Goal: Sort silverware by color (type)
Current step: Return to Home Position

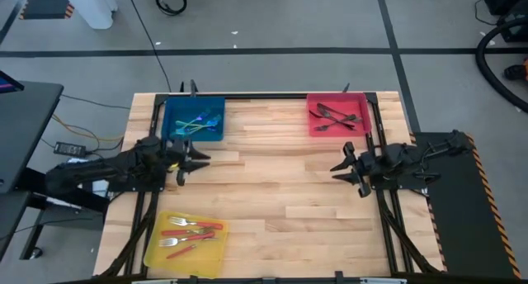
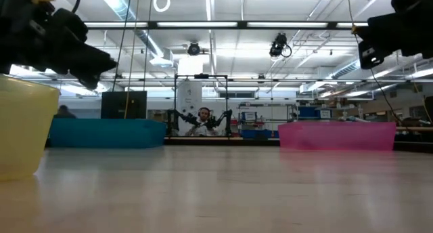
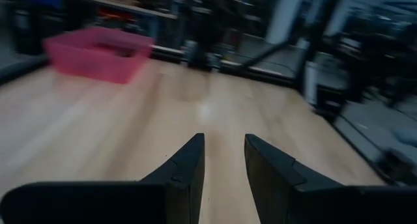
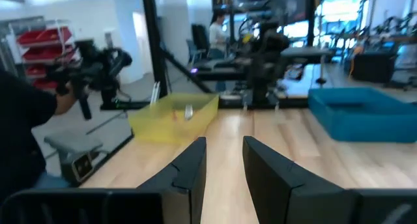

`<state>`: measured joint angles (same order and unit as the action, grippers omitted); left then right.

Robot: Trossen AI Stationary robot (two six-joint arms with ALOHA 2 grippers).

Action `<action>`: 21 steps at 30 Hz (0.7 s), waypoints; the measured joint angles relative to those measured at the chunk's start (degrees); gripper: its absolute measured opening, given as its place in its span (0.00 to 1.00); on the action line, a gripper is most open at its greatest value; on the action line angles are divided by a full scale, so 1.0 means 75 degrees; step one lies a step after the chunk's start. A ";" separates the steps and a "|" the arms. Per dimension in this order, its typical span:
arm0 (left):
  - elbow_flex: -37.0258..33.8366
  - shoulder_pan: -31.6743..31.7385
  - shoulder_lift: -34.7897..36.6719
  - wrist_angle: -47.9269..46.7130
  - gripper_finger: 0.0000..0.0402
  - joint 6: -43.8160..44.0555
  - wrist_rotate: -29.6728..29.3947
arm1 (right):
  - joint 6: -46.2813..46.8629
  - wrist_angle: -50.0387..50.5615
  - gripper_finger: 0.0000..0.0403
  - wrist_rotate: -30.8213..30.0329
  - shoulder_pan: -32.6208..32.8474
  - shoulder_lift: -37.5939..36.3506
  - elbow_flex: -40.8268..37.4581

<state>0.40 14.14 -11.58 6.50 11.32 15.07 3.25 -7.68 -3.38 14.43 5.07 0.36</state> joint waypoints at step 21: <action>-0.0003 -0.0870 0.1460 -0.0099 0.27 -0.0004 -0.0003 | 0.0003 -0.0052 0.27 0.0002 -0.0439 -0.0666 0.0000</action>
<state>0.38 7.62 -0.63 5.76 11.29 15.05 3.27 -8.08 -3.36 11.14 0.08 0.36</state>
